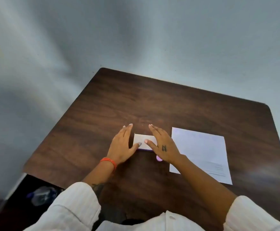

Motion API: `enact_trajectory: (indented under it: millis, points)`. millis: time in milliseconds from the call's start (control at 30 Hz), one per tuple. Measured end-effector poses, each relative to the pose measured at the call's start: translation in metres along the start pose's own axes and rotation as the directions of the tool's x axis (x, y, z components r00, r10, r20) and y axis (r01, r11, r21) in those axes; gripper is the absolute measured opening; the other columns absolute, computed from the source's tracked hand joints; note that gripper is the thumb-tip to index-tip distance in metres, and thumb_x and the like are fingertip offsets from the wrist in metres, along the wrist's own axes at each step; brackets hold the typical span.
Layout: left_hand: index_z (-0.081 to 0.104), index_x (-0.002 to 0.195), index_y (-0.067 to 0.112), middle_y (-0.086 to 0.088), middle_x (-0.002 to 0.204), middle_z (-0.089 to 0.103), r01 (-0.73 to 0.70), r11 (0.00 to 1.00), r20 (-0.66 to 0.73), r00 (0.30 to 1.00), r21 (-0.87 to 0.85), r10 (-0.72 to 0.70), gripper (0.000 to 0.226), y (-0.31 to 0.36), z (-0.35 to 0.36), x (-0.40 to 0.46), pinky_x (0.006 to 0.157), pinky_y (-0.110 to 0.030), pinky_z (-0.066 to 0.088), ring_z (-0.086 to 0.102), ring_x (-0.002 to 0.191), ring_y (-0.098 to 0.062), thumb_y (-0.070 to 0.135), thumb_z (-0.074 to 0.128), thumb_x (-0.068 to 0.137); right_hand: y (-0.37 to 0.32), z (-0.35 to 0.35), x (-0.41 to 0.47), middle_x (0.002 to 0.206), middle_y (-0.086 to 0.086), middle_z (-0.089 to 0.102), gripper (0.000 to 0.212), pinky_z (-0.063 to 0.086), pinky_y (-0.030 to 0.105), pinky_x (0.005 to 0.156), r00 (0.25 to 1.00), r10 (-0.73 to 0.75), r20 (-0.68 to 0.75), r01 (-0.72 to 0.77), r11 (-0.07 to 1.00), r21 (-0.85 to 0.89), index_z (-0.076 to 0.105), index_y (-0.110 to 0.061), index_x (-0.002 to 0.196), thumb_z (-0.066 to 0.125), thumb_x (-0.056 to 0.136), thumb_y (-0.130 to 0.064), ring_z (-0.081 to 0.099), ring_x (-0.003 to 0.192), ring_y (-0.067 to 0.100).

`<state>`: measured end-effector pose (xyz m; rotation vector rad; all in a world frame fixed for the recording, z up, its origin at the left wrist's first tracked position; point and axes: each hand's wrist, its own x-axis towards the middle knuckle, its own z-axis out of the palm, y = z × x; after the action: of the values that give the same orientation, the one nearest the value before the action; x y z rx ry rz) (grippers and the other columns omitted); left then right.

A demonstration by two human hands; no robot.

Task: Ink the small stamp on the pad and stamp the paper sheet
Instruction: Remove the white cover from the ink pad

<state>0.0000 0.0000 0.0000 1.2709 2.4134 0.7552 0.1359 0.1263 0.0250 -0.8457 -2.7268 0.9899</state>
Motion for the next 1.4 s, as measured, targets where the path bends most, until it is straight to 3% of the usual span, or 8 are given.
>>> enact_trajectory:
  millis: [200, 400, 700, 967, 1200, 1400]
  points:
    - [0.01, 0.144, 0.024, -0.001, 0.154, 0.024, -0.047, 0.991, 0.145, 0.989, 0.125, 0.028, 0.095, -0.014, 0.004, 0.0, 0.113, -0.039, 0.02, 0.018, 0.142, -0.019, 0.049, 0.067, 0.072, 0.012, 0.008, 0.007, 0.153, 0.002, 0.024, 0.073, 0.024, 0.039, 0.112, 0.976, 0.043, 0.214, 0.0, 0.98, -0.2, 0.022, -0.022, 0.142, 0.058, 0.082, -0.045, 0.022, 0.139, 0.022]
    - [0.016, 0.143, 0.028, 0.006, 0.15, 0.033, -0.036, 0.997, 0.138, 0.99, 0.074, 0.026, 0.092, -0.019, 0.004, 0.007, 0.11, -0.038, 0.019, 0.022, 0.14, -0.015, 0.046, 0.07, 0.071, 0.015, 0.008, 0.015, 0.146, 0.006, 0.039, 0.071, 0.033, 0.037, 0.107, 0.976, 0.029, 0.214, 0.025, 0.969, -0.245, 0.033, -0.017, 0.138, 0.066, 0.079, -0.036, 0.033, 0.132, 0.023]
    - [0.02, 0.142, 0.03, 0.004, 0.145, 0.041, -0.016, 1.0, 0.119, 0.993, 0.016, 0.014, 0.09, -0.022, 0.004, 0.011, 0.11, -0.041, 0.019, 0.024, 0.138, -0.015, 0.041, 0.073, 0.07, 0.018, 0.001, 0.02, 0.143, 0.006, 0.042, 0.07, 0.034, 0.035, 0.104, 0.967, 0.015, 0.254, 0.051, 0.967, -0.25, 0.036, -0.019, 0.137, 0.068, 0.077, -0.038, 0.037, 0.129, 0.024]
    - [0.022, 0.141, 0.032, 0.003, 0.146, 0.039, -0.003, 1.0, 0.119, 0.993, -0.008, 0.004, 0.09, -0.023, 0.005, 0.01, 0.108, -0.038, 0.018, 0.023, 0.138, -0.014, 0.042, 0.074, 0.069, 0.021, -0.012, 0.028, 0.143, 0.006, 0.044, 0.065, 0.033, 0.036, 0.105, 0.942, 0.052, 0.331, 0.005, 0.986, -0.169, 0.04, -0.021, 0.134, 0.065, 0.078, -0.041, 0.04, 0.129, 0.026]
    - [0.022, 0.141, 0.031, 0.004, 0.146, 0.04, 0.016, 1.0, 0.125, 0.992, -0.014, -0.014, 0.089, -0.021, 0.004, 0.01, 0.109, -0.038, 0.017, 0.022, 0.139, -0.014, 0.042, 0.074, 0.069, 0.022, -0.023, 0.035, 0.139, 0.008, 0.049, 0.059, 0.04, 0.04, 0.104, 0.928, 0.084, 0.363, -0.084, 0.996, -0.014, 0.048, -0.019, 0.129, 0.071, 0.076, -0.033, 0.043, 0.127, 0.028]
    - [0.023, 0.141, 0.033, 0.002, 0.149, 0.035, 0.053, 0.989, 0.11, 0.993, -0.138, -0.038, 0.095, -0.021, -0.005, 0.009, 0.113, -0.039, 0.021, 0.025, 0.139, -0.017, 0.042, 0.078, 0.064, 0.017, -0.025, 0.039, 0.137, 0.008, 0.05, 0.058, 0.043, 0.035, 0.099, 0.957, 0.083, 0.278, -0.11, 0.991, 0.082, 0.05, -0.02, 0.127, 0.073, 0.075, -0.03, 0.046, 0.123, 0.027]
